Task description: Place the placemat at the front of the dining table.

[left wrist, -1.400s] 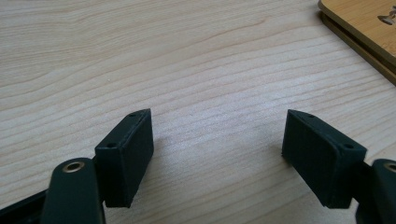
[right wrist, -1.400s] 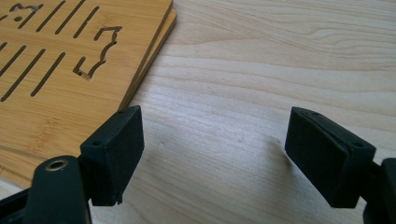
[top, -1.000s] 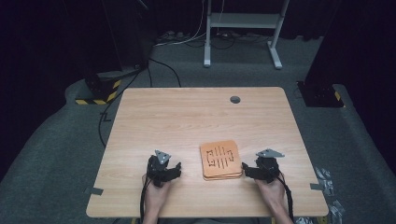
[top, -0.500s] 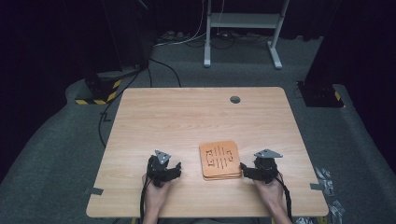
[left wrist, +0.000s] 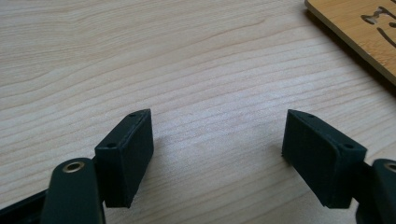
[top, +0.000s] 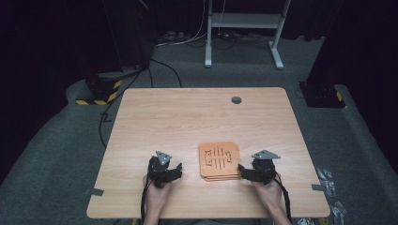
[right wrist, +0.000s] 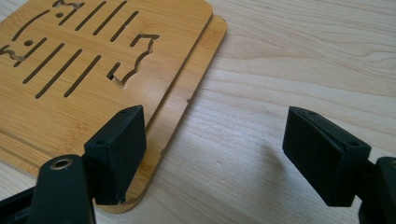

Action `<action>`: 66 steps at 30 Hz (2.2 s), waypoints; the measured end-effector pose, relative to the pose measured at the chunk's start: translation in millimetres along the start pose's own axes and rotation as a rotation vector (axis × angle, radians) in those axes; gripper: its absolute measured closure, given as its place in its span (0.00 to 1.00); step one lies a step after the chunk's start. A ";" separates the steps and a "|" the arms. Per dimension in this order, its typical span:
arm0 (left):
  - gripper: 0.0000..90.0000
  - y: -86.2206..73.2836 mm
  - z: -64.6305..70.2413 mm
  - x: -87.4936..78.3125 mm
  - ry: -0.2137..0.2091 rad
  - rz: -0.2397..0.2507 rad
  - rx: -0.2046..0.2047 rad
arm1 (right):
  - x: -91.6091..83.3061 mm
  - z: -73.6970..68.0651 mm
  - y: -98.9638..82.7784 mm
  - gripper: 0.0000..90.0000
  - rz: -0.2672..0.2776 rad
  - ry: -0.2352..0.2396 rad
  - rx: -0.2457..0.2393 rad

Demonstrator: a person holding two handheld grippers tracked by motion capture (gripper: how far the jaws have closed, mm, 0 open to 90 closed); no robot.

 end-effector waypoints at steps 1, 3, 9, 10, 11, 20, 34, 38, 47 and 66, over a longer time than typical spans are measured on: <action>0.28 0.0 0.0 0.0 0.000 0.000 0.000 | 0.8 -1.0 0.5 0.24 0.005 -0.007 0.000; 0.27 -0.2 0.1 -0.2 -0.001 -0.002 0.001 | 0.9 -2.2 0.5 0.24 0.001 -0.001 0.001; 0.27 0.0 0.5 0.1 -0.003 0.000 -0.002 | 1.5 -7.8 1.1 0.24 0.001 0.005 -0.024; 0.27 0.0 0.5 0.1 -0.003 0.000 -0.002 | 2.1 -8.3 1.2 0.24 0.007 0.002 -0.025; 0.27 0.2 0.5 0.0 -0.003 -0.005 0.004 | 2.1 -9.4 1.2 0.24 0.005 0.006 -0.023; 0.27 0.5 5.4 -0.1 -0.013 -0.003 0.003 | 1.8 -17.6 0.5 0.24 0.004 0.029 -0.035; 0.29 4.6 21.5 -3.7 -0.181 0.037 -0.064 | 2.0 -25.1 3.2 0.23 0.000 0.052 -0.059; 0.29 7.4 25.5 -5.8 -0.196 0.052 -0.052 | 2.6 -27.4 4.8 0.23 0.010 0.050 -0.063; 0.29 16.4 38.8 2.5 -0.192 0.031 -0.005 | 4.7 -32.3 6.1 0.23 0.003 0.068 -0.076; 0.31 15.7 36.2 8.3 -0.145 0.035 0.000 | 4.3 -18.0 0.9 0.21 0.008 0.056 -0.045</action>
Point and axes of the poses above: each handheld gripper's, and its own axes: x roughly forward along the jaws, y roughly out of its top, z roughly to its right, the point moved 4 cm from there along x, roughly forward along the jaws
